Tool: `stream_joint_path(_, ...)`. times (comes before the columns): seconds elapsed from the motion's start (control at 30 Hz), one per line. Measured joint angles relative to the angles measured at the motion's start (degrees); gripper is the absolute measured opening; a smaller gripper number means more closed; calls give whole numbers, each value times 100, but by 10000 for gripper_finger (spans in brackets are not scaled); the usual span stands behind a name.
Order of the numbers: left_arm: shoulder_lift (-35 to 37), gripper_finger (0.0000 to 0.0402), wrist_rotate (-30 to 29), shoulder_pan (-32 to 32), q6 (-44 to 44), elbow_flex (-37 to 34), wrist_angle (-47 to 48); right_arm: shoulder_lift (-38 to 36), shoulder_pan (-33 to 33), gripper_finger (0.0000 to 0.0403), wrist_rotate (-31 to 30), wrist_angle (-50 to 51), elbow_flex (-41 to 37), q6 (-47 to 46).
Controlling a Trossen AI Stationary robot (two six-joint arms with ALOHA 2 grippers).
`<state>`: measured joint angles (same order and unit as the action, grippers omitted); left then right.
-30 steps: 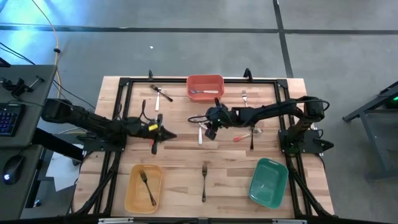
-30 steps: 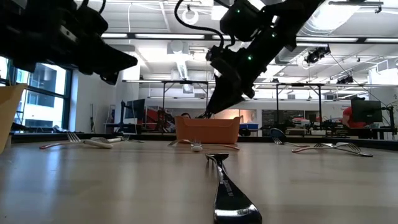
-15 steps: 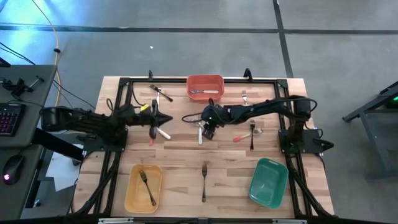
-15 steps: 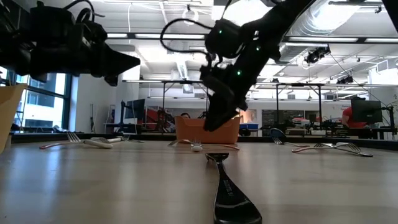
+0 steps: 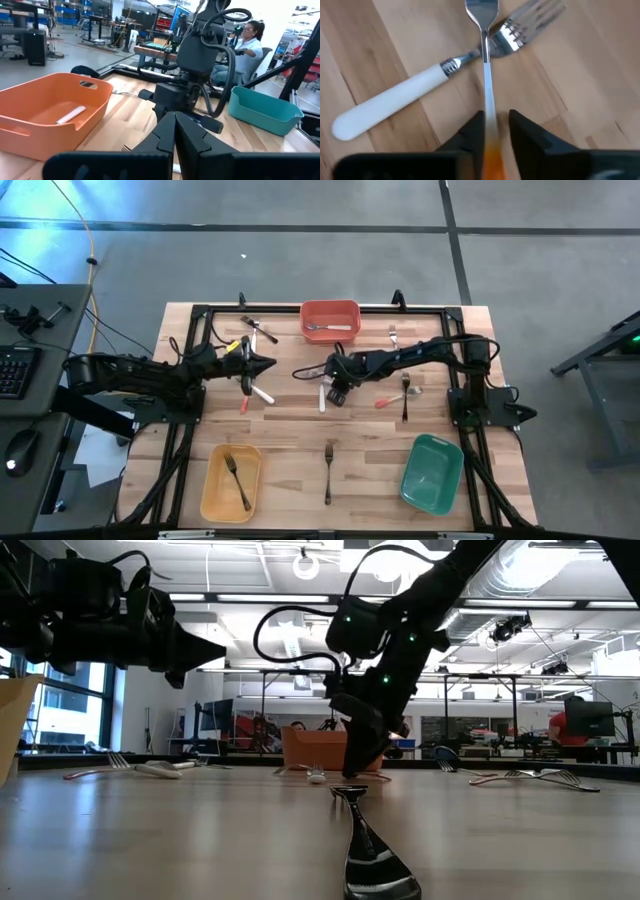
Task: Sort silverware by color (type)
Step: Put the bottom middle orange fork into the green bin
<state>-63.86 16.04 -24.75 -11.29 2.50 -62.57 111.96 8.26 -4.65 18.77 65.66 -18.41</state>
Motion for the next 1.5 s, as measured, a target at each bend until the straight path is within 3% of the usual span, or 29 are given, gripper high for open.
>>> stream_joint_path(0.13, 0, 0, -46, 0, -161, 0, -4, -4, 67, 9, 151, 204, 1, -372)
stream_joint_path(0.27, 0, 0, -46, 2, -227, 0, -4, -13, 98, 19, 361, 428, 94, -755)
stream_joint_path(0.53, 0, 0, -20, 2, -299, 0, -50, 36, -137, 4, 515, 2309, 1159, -1705)
stream_joint_path(0.83, 0, 0, -18, 2, -306, 0, -39, -144, -1148, 2, 446, 3899, 2062, -3047)
stream_joint_path(1.0, 0, 0, -18, 2, -306, 2, -32, -701, -2102, 1, 331, 4323, 2234, -4724)
stream_joint_path(1.17, 0, 0, -18, 4, -310, 2, -23, -1103, -3274, 1, 271, 5148, 2239, -7249)
stream_joint_path(1.43, 0, 0, -30, 4, -310, 2, -48, -1222, -5039, 0, 383, 5693, 2237, -10656)
stream_joint_path(1.5, 0, 0, -93, 4, -301, 19, -63, -1217, -5374, 0, 461, 5700, 2237, -11150)
